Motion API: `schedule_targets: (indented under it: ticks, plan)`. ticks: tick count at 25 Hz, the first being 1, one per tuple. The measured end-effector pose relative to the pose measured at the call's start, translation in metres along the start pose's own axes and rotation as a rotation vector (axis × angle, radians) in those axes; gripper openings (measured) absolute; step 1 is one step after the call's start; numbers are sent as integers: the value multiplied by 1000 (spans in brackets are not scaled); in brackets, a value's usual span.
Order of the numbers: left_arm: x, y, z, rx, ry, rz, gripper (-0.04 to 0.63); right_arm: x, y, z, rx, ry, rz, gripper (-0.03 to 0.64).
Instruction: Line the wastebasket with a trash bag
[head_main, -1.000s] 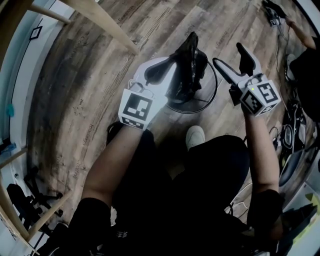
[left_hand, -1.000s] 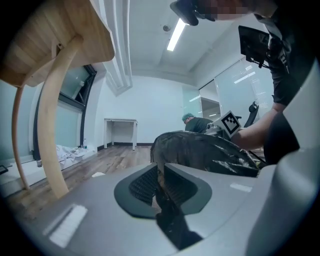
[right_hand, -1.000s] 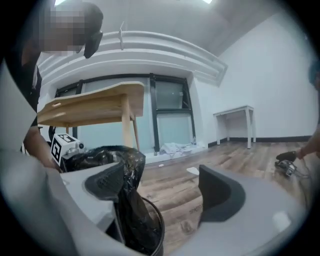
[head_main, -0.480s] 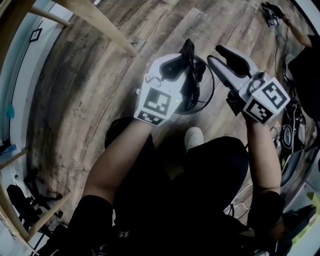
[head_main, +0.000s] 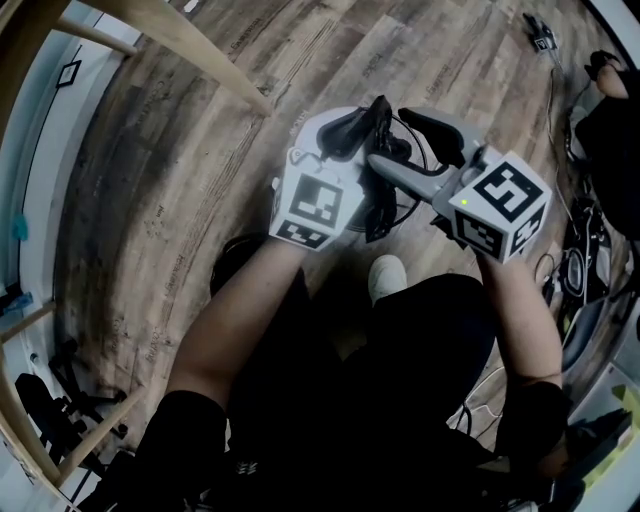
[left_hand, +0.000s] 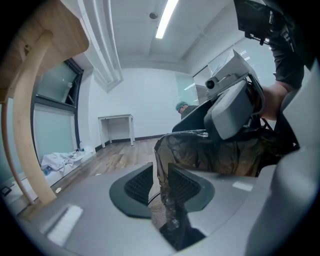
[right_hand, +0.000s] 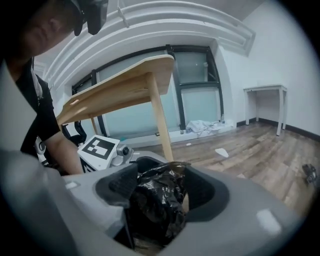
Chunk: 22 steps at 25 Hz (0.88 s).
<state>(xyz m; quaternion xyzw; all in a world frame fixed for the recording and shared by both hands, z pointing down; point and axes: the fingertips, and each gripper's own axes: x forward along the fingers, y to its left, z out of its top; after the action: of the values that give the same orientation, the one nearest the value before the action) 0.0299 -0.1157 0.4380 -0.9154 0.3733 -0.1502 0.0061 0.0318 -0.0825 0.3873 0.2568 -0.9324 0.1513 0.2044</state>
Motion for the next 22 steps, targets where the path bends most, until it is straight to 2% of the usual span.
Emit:
schedule_targets:
  ticks: [2,4,7,11,19,21,22]
  plan:
    - [1,1,-1,0,0,-2,103,1,-2,-5,-13,12,-15,261]
    - [1,2,-4,0,0,-3,103,0,-9,-8,-23,13,-48,130]
    - [-3,4,-7,-5,2,-6,103,-7,-19,-7,-25,-5,-91,23]
    - [-9,3,-13,-13,11,-37,104,-14,-30,-6,-29,-31,-114,9]
    - [-12,9,-40,-18,91,-83,158,-30,-22,8,-82,-121,-52,8]
    - [-13,7,-42,-14,99,-103,148,-30,-22,5,-76,-117,-43,8]
    - [-14,7,-42,-8,99,-110,100,-31,-25,3,-69,-116,-44,8]
